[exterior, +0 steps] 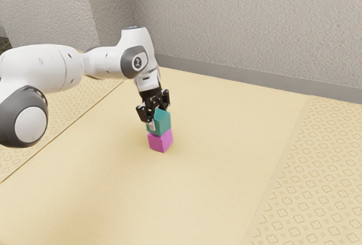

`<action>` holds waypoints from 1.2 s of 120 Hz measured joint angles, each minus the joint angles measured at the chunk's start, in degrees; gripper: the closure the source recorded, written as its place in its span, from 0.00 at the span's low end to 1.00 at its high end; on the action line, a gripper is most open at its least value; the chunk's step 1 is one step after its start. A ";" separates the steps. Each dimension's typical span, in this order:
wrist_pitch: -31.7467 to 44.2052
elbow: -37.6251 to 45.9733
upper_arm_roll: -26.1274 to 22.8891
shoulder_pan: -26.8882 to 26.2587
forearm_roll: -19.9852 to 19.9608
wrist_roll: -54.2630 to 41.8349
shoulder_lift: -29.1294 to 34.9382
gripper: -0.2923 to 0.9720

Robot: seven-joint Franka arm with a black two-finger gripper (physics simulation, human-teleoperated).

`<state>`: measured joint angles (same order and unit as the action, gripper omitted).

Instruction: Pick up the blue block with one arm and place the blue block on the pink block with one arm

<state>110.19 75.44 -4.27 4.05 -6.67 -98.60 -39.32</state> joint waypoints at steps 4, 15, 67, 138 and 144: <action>0.01 0.00 -0.01 -0.04 -0.05 -0.18 0.12 0.46; 0.01 0.00 0.00 -0.25 -0.09 -0.65 0.07 0.45; -0.33 3.88 0.10 0.20 -0.26 -1.88 5.21 0.26; -28.67 5.36 -0.16 -1.13 9.38 22.81 39.07 0.23; -29.92 5.26 -0.27 -1.06 9.24 25.21 39.10 0.23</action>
<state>80.27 80.71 -4.54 2.99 2.58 -73.39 -0.22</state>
